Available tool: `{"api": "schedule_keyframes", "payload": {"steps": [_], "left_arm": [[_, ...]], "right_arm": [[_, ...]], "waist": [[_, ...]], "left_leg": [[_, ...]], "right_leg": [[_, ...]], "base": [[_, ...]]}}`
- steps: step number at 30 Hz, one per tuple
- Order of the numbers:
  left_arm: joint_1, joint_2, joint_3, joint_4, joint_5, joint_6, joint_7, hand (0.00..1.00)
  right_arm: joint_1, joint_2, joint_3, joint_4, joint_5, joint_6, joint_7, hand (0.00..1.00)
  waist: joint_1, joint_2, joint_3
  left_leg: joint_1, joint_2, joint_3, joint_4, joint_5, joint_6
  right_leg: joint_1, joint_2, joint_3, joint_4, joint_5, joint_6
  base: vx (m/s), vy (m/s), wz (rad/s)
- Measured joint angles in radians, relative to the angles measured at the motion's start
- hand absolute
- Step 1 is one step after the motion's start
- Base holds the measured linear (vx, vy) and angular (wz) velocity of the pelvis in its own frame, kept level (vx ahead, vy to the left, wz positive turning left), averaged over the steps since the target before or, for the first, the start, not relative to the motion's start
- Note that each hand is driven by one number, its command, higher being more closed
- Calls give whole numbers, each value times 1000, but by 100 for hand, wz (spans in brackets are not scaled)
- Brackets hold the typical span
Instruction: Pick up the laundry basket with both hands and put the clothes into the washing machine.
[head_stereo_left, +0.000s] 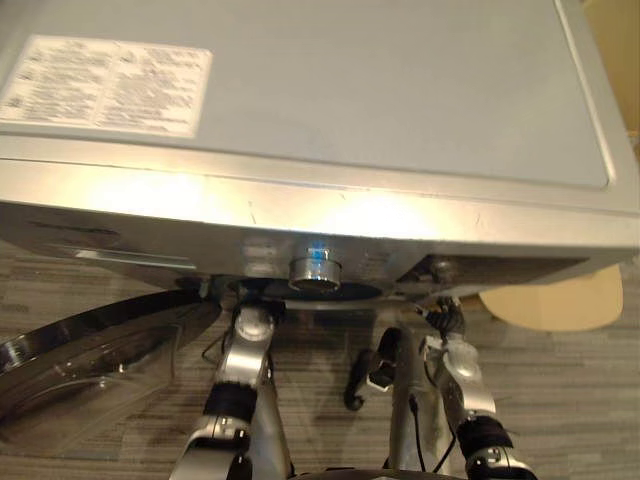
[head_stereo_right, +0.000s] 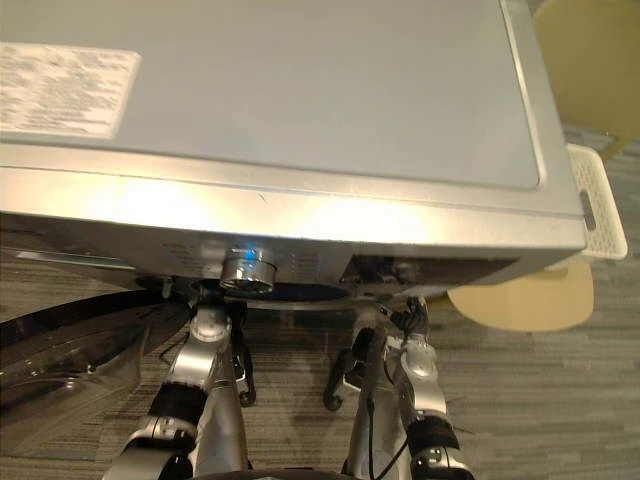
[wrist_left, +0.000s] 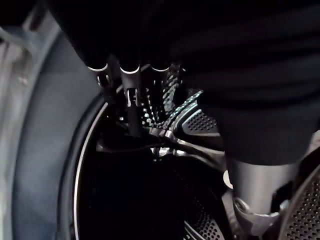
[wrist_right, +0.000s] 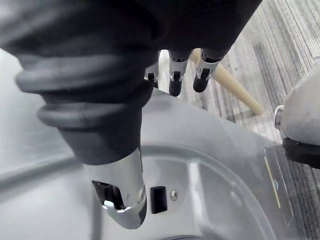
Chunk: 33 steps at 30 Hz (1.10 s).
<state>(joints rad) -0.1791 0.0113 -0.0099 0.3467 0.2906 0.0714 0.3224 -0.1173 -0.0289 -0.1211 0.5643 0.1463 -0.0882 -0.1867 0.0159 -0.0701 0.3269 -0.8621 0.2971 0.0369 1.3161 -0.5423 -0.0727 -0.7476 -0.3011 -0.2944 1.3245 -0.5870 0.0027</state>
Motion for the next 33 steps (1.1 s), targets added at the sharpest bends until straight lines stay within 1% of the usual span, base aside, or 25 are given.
{"api": "schedule_keyframes", "payload": {"steps": [2, 4, 7, 8, 9, 10, 12, 13, 14, 16, 17, 18, 20, 21, 22, 24, 25, 26, 27, 28, 29, 30, 31, 32, 33], "left_arm": [[80, 3, -27, -10, 6, 0, -40, 0], [135, 2, -32, -33, -5, -2, -73, 0], [209, 8, -57, -33, -27, -11, -95, 0], [253, 15, -69, -25, -54, -16, -107, 0], [269, 17, -73, -15, -59, -18, -109, 0], [296, 20, -72, 15, -65, -40, -108, 0], [326, 20, -69, 80, -65, -81, -109, 0], [325, 22, -53, 154, -65, -103, -107, 0], [321, 21, -38, 193, -65, -109, -106, 0], [311, 38, 20, 318, -71, -123, -101, 0], [304, 54, 22, 358, -80, -124, -97, 0], [288, 80, 22, 403, -85, -125, -97, 0], [278, 102, 22, 433, -88, -126, -96, 0], [266, 109, 23, 457, -92, -126, -93, 0], [257, 112, 21, 472, -96, -128, -86, 0], [238, 112, 20, 492, -102, -128, -81, 0], [238, 110, 22, 492, -103, -129, -79, 0], [239, 92, 22, 492, -116, -135, -79, 0], [239, 83, 21, 492, -129, -139, -78, 0], [240, 67, 19, 492, -150, -142, -77, 0], [245, 61, 12, 492, -175, -142, -77, 0], [247, 55, 13, 493, -185, -143, -77, 0], [247, 50, 13, 494, -192, -143, -77, 0], [234, 44, 13, 490, -201, -147, -76, 0], [227, 41, 11, 491, -201, -148, -77, 0]], "right_arm": [[45, 1, -2, -1, -8, 11, 22, 0], [76, 3, -2, 0, -30, 23, 39, 0], [121, 3, -4, 9, -41, 32, 43, 0], [130, 2, -6, 49, -44, 32, 52, 0], [132, 1, -7, 69, -45, 32, 57, 0], [134, -1, -6, 108, -58, 31, 60, 0], [135, -18, 3, 195, -72, 27, 61, 0], [126, -35, 9, 255, -79, 26, 61, 0], [120, -47, 17, 281, -79, 25, 61, 0], [103, -85, 50, 337, -81, 25, 62, 0], [100, -90, 53, 348, -85, 23, 63, 0], [98, -95, 54, 365, -89, 20, 62, 0], [95, -101, 53, 388, -88, 20, 61, 0], [94, -108, 52, 404, -87, 20, 58, 0], [97, -116, 49, 410, -85, 20, 56, 0], [96, -125, 49, 425, -75, 18, 54, 0], [92, -132, 49, 432, -75, 17, 53, 0], [85, -141, 49, 433, -69, 11, 53, 0], [85, -148, 49, 433, -66, 3, 53, 0], [85, -156, 43, 432, -62, -8, 50, 0], [88, -158, 42, 433, -57, -16, 39, 0], [89, -154, 38, 433, -56, -19, 33, 0], [91, -149, 33, 432, -56, -19, 32, 0], [90, -131, 6, 430, -55, -20, 31, 0], [90, -129, -6, 430, -54, -20, 31, 0]], "waist": [[0, 2, -34], [-1, 3, -36], [-1, 5, -65], [-1, 6, -75], [-1, 7, -81], [-1, 5, -93], [0, 20, -138], [0, 33, -160], [-1, 41, -168], [-6, 54, -189], [-6, 54, -187], [-13, 53, -187], [-29, 49, -187], [-32, 50, -187], [-37, 51, -188], [-46, 38, -191], [-40, 42, -192], [-29, 72, -191], [-28, 86, -192], [-28, 107, -184], [-29, 125, -179], [-31, 139, -171], [-32, 133, -171], [-32, 98, -162], [-32, 97, -161]], "left_leg": [[63, -4, -5, -59, 14, -14], [128, -8, -4, -108, 23, -21], [207, -36, -3, -214, 63, -27], [276, -44, 4, -307, 100, -33], [304, -48, 7, -346, 117, -34], [369, -56, 22, -434, 152, -36], [441, -68, 36, -564, 205, -36], [498, -73, 50, -662, 246, -35], [528, -77, 56, -710, 266, -35], [620, -110, 82, -876, 342, -30], [634, -126, 85, -913, 360, -27], [650, -143, 73, -941, 376, -24], [655, -162, 40, -955, 391, -21], [655, -173, 15, -969, 407, -18], [646, -177, -15, -991, 431, -17], [626, -209, -66, -1019, 476, -20], [616, -212, -85, -1044, 508, -23], [590, -201, -117, -1087, 561, -29], [578, -189, -131, -1114, 588, -31], [577, -176, -169, -1182, 637, -39], [583, -168, -192, -1246, 662, -12], [586, -150, -172, -1281, 645, 24], [586, -139, -145, -1301, 603, 64], [539, -144, -46, -1204, 553, 104], [509, -152, -28, -1107, 553, 103]], "right_leg": [[77, 3, -35, -56, 2, -3], [146, 5, -53, -99, 2, -2], [235, 4, -85, -191, 23, 6], [305, 14, -108, -277, 59, 8], [332, 22, -115, -317, 74, 8], [388, 34, -124, -396, 107, 13], [452, 60, -140, -528, 166, 19], [500, 79, -142, -625, 210, 26], [523, 91, -143, -674, 236, 30], [581, 105, -128, -798, 304, 37], [582, 113, -93, -799, 318, 39], [578, 122, -11, -781, 327, 36], [578, 131, 73, -756, 328, 37], [580, 139, 115, -748, 334, 49], [590, 150, 155, -756, 324, 70], [603, 162, 227, -797, 294, 81], [624, 171, 227, -862, 282, 83], [626, 202, 209, -924, 294, 72], [619, 216, 196, -937, 305, 64], [614, 233, 155, -943, 316, 50], [609, 248, 112, -936, 316, 38], [615, 264, 92, -947, 322, 18], [624, 265, 72, -970, 336, 1], [620, 219, 3, -1018, 374, -29], [620, 203, -14, -1021, 385, -31]], "base": [[115, -60, 22], [84, -41, 17], [86, -39, 31], [104, -45, 23], [122, -53, 18], [115, -50, 6], [95, -18, 2], [81, 14, -4], [97, 47, -15], [69, 53, -12], [4, 41, 18], [-18, 28, 32], [-20, 4, 62], [-28, -52, 88], [-44, -79, 90], [-49, -104, 101], [-104, -130, 93], [-129, -105, 64], [-202, -121, 77], [-228, -135, 93], [-297, -205, 101], [-261, -175, 86], [-319, -143, 106], [-244, -84, 100], [-262, -101, 113]]}}
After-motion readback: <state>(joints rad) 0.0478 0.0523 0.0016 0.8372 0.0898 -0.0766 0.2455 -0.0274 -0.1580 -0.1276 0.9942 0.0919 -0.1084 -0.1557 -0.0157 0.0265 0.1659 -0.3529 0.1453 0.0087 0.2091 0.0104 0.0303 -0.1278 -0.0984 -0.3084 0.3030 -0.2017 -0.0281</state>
